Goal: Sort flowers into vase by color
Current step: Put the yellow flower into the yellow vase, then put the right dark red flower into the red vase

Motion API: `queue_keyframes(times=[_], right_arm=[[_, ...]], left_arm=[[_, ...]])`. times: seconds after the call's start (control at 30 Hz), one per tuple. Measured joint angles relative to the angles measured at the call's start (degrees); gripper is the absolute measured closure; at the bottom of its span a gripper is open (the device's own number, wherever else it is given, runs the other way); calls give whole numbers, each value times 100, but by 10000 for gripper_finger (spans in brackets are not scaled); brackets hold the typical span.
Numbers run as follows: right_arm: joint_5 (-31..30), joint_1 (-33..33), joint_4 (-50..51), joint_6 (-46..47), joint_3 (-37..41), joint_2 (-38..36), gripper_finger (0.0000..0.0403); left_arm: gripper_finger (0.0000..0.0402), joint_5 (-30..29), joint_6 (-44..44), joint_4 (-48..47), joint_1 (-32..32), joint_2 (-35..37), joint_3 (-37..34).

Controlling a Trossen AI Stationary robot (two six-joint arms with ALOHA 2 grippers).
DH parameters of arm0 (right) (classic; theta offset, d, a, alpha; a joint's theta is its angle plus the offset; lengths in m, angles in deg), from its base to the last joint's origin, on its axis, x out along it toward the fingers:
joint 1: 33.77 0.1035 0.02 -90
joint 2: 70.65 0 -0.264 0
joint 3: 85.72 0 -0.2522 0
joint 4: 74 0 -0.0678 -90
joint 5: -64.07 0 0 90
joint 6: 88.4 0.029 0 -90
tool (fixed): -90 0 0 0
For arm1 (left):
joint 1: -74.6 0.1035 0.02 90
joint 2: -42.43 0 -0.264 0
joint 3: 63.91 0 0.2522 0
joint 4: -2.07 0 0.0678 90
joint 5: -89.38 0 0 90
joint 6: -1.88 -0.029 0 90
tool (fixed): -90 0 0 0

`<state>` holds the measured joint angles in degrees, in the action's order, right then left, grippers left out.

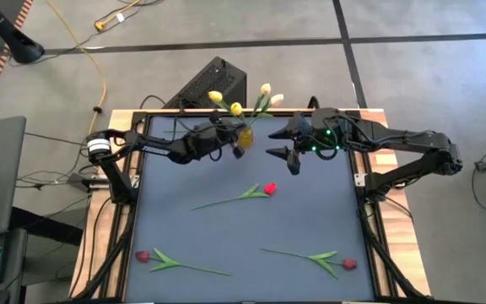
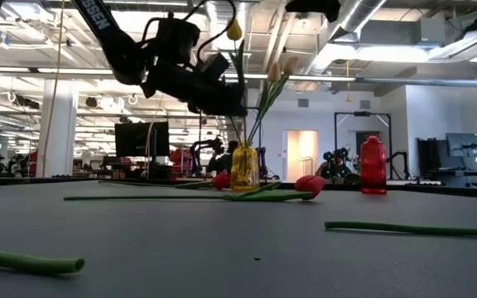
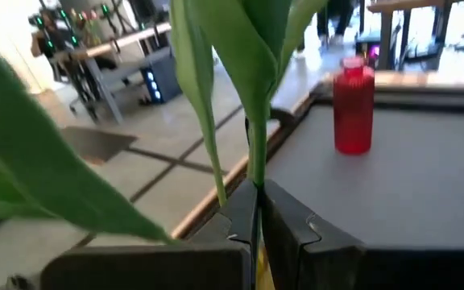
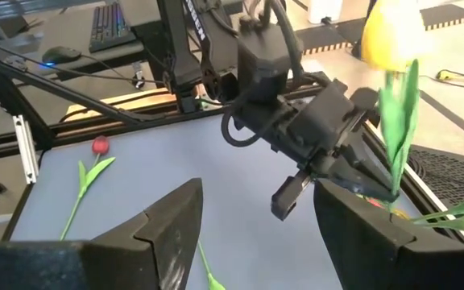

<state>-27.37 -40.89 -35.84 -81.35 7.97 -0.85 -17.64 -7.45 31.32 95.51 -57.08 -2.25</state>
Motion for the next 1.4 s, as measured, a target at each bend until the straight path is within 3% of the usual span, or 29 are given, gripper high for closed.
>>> queue_keyframes(times=[0.37,0.5,0.77,0.97,1.2,1.4], right_arm=[[0,-4,0,-22,0,0,138],[0,-4,0,-20,0,0,138],[0,-4,37,-20,0,0,138],[63,19,368,42,0,0,138],[133,247,689,86,-2,-2,138],[236,890,1344,-859,-2,-2,138]], left_arm=[[384,-13,-74,-352,0,0,0],[342,-13,5,-595,0,0,24],[231,151,455,-2527,-17,25,687],[183,176,176,-3825,-124,545,986],[178,593,53,-5194,-223,1490,1010],[177,1077,-98,-5945,-384,2185,1010]])
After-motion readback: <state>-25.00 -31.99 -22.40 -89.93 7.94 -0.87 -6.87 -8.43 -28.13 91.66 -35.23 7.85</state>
